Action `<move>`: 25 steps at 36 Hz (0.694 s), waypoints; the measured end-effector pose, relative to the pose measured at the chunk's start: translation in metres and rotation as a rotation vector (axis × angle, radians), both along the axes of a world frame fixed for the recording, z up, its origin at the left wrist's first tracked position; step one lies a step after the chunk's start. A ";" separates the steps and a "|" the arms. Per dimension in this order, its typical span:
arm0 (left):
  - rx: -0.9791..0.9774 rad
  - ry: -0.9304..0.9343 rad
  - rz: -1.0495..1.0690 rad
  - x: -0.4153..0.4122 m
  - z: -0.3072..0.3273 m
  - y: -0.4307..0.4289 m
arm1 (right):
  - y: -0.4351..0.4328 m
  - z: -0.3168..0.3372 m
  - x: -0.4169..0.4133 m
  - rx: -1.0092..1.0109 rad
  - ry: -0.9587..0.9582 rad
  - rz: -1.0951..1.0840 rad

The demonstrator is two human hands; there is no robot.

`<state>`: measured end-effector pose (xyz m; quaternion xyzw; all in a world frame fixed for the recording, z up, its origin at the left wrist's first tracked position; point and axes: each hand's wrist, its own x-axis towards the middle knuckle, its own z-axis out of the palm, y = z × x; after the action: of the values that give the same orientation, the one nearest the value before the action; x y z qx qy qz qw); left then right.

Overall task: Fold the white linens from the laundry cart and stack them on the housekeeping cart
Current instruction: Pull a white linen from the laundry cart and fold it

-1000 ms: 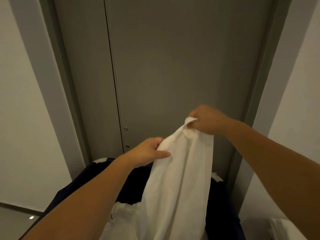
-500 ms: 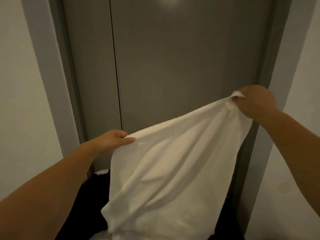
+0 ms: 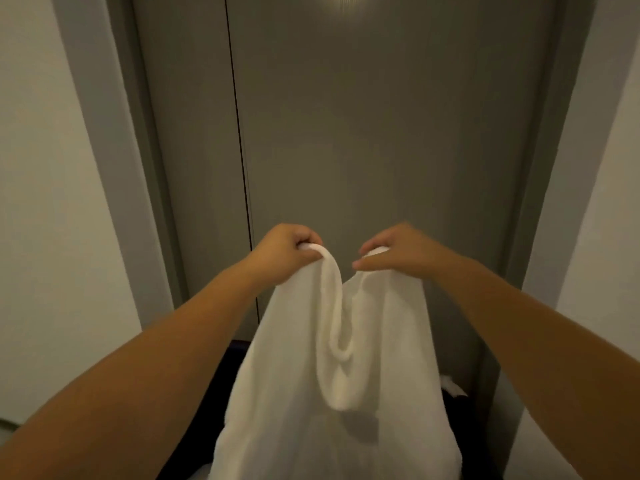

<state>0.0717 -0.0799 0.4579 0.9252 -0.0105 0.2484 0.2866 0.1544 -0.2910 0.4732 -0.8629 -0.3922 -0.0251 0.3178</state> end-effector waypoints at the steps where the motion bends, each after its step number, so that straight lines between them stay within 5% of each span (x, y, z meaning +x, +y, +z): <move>1: -0.008 0.002 0.003 0.001 -0.002 -0.004 | 0.008 -0.005 -0.003 0.017 0.034 0.032; 10: -0.101 0.002 -0.021 -0.002 -0.014 -0.008 | 0.039 -0.031 0.003 -0.055 -0.053 -0.004; 18: -0.370 0.324 -0.158 -0.011 -0.048 0.019 | 0.016 0.018 0.014 -0.157 -0.463 -0.177; 25: -0.356 0.453 -0.073 -0.023 -0.056 0.056 | -0.038 0.053 0.041 -0.120 -0.577 -0.439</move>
<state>0.0488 -0.0243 0.4019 0.8914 0.0641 0.0226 0.4481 0.1957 -0.3286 0.5259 -0.9011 -0.2718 -0.3121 0.1298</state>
